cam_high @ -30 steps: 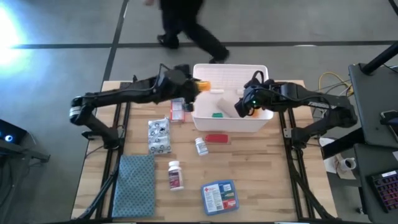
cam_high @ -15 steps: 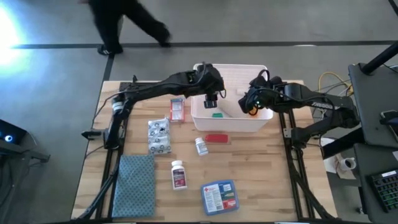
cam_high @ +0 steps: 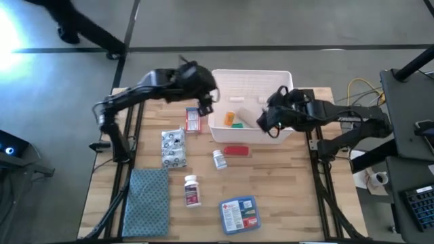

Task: Pick & place medical supplies in basket/bin
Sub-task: Put the red bandage into the bin

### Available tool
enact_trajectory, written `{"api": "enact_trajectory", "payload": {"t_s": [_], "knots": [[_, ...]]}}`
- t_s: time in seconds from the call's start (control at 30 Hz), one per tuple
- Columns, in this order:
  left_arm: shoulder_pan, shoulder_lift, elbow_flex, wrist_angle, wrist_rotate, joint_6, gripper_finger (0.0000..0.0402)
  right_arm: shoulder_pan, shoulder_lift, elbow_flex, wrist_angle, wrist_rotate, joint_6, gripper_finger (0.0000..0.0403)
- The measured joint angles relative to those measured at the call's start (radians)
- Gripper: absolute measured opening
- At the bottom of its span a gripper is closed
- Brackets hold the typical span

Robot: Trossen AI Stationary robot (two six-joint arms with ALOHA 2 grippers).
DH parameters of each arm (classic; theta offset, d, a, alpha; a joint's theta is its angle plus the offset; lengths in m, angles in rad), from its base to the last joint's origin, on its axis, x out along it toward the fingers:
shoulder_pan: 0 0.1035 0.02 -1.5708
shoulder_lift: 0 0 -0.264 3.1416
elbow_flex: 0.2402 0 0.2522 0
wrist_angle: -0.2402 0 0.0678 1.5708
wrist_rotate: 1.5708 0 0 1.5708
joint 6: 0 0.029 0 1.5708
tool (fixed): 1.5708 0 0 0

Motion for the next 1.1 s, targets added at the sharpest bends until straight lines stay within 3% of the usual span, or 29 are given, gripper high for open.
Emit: {"api": "enact_trajectory", "payload": {"t_s": [0.17, 0.4, 0.63, 0.83, 1.1], "knots": [[-0.001, -0.191, -0.254, 0.009, 0.000, -0.152, 0.0274, 0.151, 0.019, -0.003, 0.126, -0.157, -0.014, 0.0295], [-0.037, -0.492, -0.692, 0.150, 0.003, -0.315, 0.0274, 0.340, 0.105, -0.008, 0.083, -0.253, 0.213, 0.0286], [-0.097, -0.740, -1.008, 0.282, 0.046, -0.527, 0.0274, 0.438, 0.282, -0.046, 0.082, -0.278, 0.247, 0.0288], [-0.144, -0.871, -1.136, 0.293, 0.057, -0.655, 0.0274, 0.435, 0.443, -0.051, 0.111, -0.387, 0.422, 0.0279], [-0.156, -0.928, -1.170, 0.297, 0.057, -0.694, 0.0274, 0.354, 0.591, -0.052, 0.180, -0.329, 0.359, 0.0265]]}}
